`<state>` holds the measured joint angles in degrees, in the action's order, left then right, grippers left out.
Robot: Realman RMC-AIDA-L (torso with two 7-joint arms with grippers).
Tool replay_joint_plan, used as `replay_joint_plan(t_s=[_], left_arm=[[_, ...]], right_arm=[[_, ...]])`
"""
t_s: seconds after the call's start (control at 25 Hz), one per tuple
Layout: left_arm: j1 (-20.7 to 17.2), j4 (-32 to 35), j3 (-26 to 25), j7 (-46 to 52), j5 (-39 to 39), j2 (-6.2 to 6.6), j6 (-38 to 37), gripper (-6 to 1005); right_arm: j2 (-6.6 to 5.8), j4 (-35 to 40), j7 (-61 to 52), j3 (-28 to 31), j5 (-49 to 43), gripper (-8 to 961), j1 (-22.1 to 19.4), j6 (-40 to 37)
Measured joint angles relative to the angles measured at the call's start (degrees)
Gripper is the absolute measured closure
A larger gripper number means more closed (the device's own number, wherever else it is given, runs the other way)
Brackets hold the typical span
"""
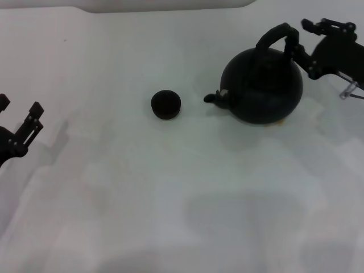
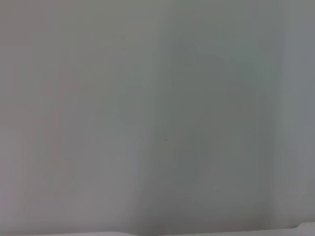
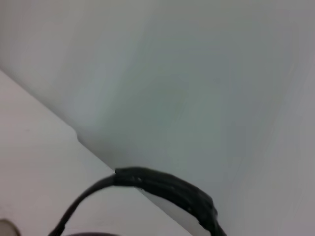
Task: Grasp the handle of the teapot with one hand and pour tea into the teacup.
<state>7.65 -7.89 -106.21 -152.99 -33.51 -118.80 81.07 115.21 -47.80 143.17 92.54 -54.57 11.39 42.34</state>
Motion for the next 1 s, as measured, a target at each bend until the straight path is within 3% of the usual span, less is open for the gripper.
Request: replay_joint_plan(t_s=[0.08,0.28,0.36,0.56,0.72,1.0], left_arm=[[0.00,0.00,-0.04,-0.01,0.02,0.05,-0.03,260],[0.20,-0.37,-0.13,-0.03,0.12,0.07,-1.18,260],[0.34,-0.37,-0.28,-0.03,0.16,0.10,-1.52,260],[0.34,-0.38,-2.20,-0.23,0.24,0.14,-1.39,259],[0.20,-0.44,-2.60,-1.99,1.85,0.07,-1.01,259],[-1.08,-0.26,-2.60,-5.57,10.34,-0.03,1.50,259]], right_arm=[[0.03,2.28,0.71,2.46,0.00,585,0.16,3.18],[0.12,9.76,4.15,10.91,0.00,342,0.79,15.81],[0.10,11.36,4.67,13.15,0.01,299,0.71,18.78],[0.12,13.62,6.62,17.45,0.73,190,-1.01,20.16],[0.12,20.18,7.76,21.87,5.57,103,-0.62,20.14],[0.37,26.16,7.79,29.95,11.45,75,-0.99,20.30]])
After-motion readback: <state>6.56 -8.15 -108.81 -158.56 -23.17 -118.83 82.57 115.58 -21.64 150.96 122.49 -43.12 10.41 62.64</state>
